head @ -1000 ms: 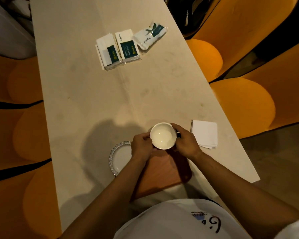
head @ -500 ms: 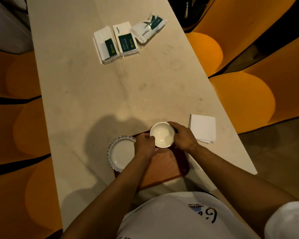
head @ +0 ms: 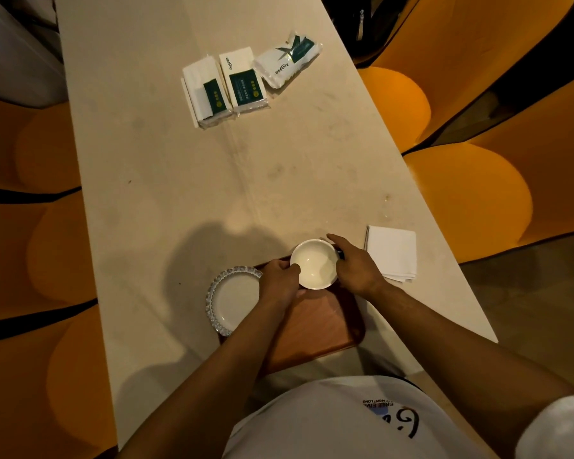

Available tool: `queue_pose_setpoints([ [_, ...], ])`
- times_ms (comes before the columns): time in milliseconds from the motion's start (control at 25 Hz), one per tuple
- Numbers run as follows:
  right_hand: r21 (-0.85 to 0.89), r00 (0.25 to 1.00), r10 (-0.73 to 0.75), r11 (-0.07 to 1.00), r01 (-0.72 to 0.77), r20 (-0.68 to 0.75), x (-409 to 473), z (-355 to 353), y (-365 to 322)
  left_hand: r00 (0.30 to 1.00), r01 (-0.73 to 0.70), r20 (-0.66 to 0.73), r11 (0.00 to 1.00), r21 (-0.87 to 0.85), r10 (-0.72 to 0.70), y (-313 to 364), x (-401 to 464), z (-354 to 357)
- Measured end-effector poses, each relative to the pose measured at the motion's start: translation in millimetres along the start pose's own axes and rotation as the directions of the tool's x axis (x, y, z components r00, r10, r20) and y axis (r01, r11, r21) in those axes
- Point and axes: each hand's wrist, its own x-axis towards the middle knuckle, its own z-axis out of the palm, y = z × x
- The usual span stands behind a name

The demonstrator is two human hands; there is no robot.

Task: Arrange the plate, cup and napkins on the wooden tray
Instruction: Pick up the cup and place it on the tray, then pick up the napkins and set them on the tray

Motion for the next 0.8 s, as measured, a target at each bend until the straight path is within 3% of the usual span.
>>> queue_pose_setpoints([
  [120, 0.059, 1.000, 0.028, 0.998, -0.027, -0.012, -0.4, 0.1, 2.9, 0.999, 0.005, 0.047, 1.000, -0.007, -0.005, -0.4, 1.3, -4.1],
  [240, 0.065, 0.989, 0.051, 0.997, -0.042, -0.140, -2.3, -6.1, 12.4, 0.990, -0.124, -0.048, 0.972, 0.198, 0.136, 0.1, -2.6, -6.9],
  [320, 0.055, 0.960, 0.065, 0.997, -0.052, -0.273, -5.1, -16.2, 22.3, 0.920, -0.313, -0.114, 0.877, 0.366, 0.376, 7.0, -5.7, -4.0],
  [440, 0.046, 0.883, 0.153, 0.988, -0.148, -0.444, -10.9, -35.2, 40.9, 0.788, -0.539, 0.068, 0.633, 0.555, 0.611, 34.8, -5.4, 14.0],
  [520, 0.104, 0.817, 0.264, 0.964, -0.246, -0.513, -14.2, -45.5, 54.4, 0.763, -0.604, 0.250, 0.520, 0.604, 0.596, 56.9, 1.5, 36.4],
  [600, 0.189, 0.766, 0.398, 0.917, -0.352, -0.505, -15.1, -55.3, 68.4, 0.761, -0.638, 0.396, 0.481, 0.601, 0.514, 78.5, 11.6, 67.4],
  [680, 0.240, 0.754, 0.479, 0.878, -0.415, -0.449, -14.5, -59.0, 75.2, 0.762, -0.647, 0.493, 0.459, 0.609, 0.420, 93.1, 21.4, 95.7],
  [800, 0.286, 0.742, 0.521, 0.853, -0.436, -0.423, -10.5, -59.0, 84.5, 0.741, -0.670, 0.570, 0.325, 0.667, 0.356, 102.6, 35.1, 133.7],
])
